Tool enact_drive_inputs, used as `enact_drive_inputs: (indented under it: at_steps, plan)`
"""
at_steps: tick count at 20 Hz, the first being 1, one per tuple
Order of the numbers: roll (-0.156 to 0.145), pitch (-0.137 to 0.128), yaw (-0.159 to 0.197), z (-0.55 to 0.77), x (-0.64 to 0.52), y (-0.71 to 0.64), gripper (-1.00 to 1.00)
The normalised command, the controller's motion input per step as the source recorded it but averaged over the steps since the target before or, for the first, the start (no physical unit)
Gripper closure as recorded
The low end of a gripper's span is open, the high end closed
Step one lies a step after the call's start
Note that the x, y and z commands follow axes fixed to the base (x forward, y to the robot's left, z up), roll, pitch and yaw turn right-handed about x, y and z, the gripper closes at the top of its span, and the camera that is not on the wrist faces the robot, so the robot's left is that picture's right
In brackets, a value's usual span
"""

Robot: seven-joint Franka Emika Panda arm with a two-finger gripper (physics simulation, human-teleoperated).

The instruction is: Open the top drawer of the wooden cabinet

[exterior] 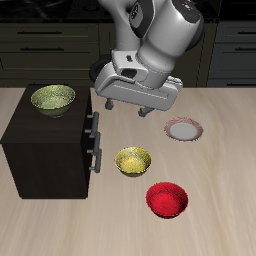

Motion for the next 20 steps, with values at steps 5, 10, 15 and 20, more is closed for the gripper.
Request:
enact_drive_inputs:
  at_steps: [5,10,15,20]
  plan:
    - [-0.055,0.003,-0.006,-0.07,-0.05,-0.20,-1.00]
    - [-0.031,0.017,-0.021,-0.10,-0.05,-0.14,-1.00]
    - [-0.019,0.009,-0.001,-0.09,-0.01,-0.06,-1.00]
    - [-0.023,0.008,0.015,-0.10,0.01,-0.06,-1.00]
